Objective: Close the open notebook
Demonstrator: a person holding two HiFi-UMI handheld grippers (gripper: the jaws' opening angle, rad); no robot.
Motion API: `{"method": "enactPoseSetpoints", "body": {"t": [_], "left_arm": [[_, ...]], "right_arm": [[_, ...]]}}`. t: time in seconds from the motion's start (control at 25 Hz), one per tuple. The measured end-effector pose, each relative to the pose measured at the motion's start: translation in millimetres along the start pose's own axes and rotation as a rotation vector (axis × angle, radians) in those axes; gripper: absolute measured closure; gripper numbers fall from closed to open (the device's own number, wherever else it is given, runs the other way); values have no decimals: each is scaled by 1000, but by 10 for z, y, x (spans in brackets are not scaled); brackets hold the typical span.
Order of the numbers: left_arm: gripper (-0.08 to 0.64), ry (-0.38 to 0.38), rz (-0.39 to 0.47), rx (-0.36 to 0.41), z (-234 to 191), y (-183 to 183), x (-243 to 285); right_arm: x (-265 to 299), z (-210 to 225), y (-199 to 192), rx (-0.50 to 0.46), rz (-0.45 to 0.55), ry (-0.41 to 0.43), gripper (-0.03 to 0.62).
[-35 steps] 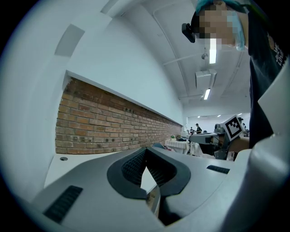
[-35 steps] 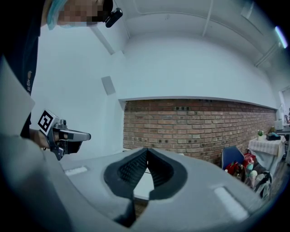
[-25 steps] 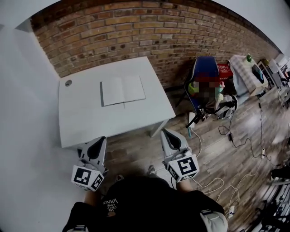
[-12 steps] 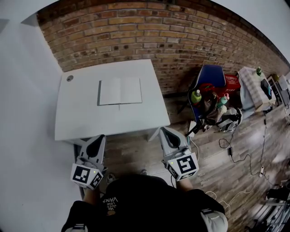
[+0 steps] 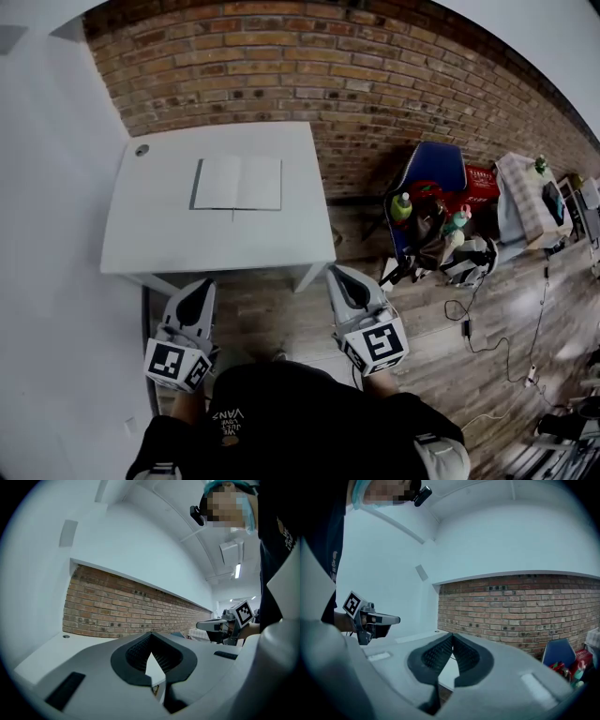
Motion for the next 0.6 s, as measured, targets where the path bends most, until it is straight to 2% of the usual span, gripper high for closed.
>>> {"method": "enactPoseSetpoints", "body": {"t": [0.36,0.6], "left_arm": [[549,9,-19,15,64,10,102],[549,-25,-15,27,-81,45,332]], "right_arm": [[0,59,-36,35,10,17,594],[143,179,-38,39,15,-24,594]]}}
Point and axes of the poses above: the fingertips, and each gripper's own axes: x forward along the fingers, z to its right, y out of its top, the point moved 5 cm from there along -x, backward along the fingers, and after that the axes turned 2 degrees about z, right-handed, at the moved point
